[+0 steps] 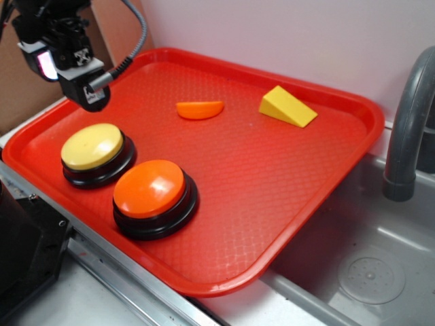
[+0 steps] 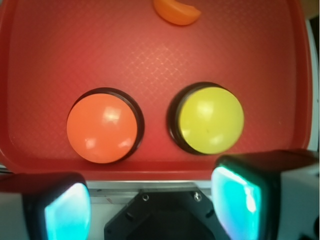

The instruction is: Push the orange button.

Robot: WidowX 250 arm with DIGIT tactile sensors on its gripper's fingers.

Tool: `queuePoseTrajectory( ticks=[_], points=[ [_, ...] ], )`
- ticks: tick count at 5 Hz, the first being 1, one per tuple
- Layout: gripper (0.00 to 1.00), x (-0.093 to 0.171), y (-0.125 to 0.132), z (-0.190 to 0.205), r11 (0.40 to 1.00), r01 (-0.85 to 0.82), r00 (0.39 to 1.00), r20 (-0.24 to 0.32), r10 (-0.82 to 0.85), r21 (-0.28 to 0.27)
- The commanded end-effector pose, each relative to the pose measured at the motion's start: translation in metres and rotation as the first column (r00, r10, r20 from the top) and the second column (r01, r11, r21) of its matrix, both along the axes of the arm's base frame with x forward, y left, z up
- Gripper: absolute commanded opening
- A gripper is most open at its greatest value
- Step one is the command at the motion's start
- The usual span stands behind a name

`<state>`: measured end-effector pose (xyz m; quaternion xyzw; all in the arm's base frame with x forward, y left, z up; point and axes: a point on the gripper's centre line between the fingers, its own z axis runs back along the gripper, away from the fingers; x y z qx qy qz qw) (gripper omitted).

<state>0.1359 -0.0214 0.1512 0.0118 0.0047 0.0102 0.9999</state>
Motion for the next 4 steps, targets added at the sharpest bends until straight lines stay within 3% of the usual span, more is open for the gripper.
queuePoseTrajectory(
  ticks=[1,2,4],
  points=[
    [1.00,0.000,-0.018,0.020,0.999,0.005,1.000,0.022,-0.005,0.033],
    [1.00,0.003,-0.025,0.028,0.998,0.014,0.999,0.042,-0.017,0.057],
    [1.00,0.003,-0.013,0.043,0.997,-0.040,0.998,0.050,0.037,0.059]
  ],
)
